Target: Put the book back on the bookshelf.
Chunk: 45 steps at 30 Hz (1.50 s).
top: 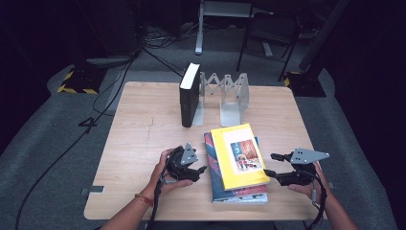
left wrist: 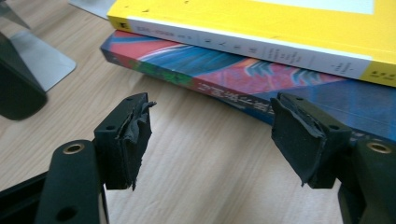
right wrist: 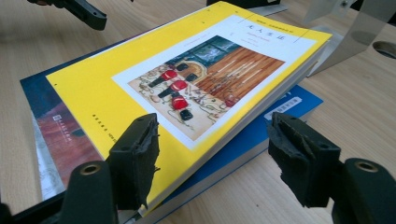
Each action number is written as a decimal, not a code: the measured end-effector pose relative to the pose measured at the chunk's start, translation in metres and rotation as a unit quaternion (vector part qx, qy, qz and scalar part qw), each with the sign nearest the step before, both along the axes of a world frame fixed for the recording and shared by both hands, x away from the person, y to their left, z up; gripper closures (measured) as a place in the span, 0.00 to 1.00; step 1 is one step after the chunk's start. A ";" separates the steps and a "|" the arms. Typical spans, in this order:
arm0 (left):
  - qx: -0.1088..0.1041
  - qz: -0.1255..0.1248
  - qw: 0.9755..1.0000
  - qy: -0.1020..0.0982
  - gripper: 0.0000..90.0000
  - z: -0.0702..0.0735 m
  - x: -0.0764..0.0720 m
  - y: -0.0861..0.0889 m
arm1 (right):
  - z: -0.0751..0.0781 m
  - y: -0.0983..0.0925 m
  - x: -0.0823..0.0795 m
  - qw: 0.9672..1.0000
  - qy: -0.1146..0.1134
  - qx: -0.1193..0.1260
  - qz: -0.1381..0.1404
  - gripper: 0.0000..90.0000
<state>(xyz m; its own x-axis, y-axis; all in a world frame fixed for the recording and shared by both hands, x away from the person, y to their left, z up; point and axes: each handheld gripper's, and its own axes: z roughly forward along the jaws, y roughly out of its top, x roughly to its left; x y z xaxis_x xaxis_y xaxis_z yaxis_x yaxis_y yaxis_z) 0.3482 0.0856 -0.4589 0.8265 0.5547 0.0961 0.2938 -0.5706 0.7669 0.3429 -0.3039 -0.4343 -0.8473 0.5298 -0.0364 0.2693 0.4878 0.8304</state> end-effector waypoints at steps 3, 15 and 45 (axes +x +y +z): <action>0.002 -0.012 1.000 0.000 0.32 -0.002 -0.003 -0.005 | -0.001 0.005 -0.001 1.000 0.002 -0.004 0.003 0.37; -0.003 -0.042 0.999 0.003 0.33 -0.005 -0.006 -0.021 | -0.008 0.016 0.002 1.000 0.025 -0.011 0.009 0.35; 0.015 0.006 1.000 0.001 0.33 -0.016 0.020 -0.003 | -0.009 0.038 0.042 0.994 0.104 -0.043 -0.002 0.17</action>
<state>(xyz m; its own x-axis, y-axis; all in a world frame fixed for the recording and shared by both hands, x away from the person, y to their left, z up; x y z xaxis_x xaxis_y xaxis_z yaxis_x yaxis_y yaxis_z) 0.3677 0.0829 -0.4744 0.8197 0.5619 0.1108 0.3026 -0.5893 0.7491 0.3850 -0.2662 -0.4437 -0.8393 0.5355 0.0937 0.4327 0.5538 0.7114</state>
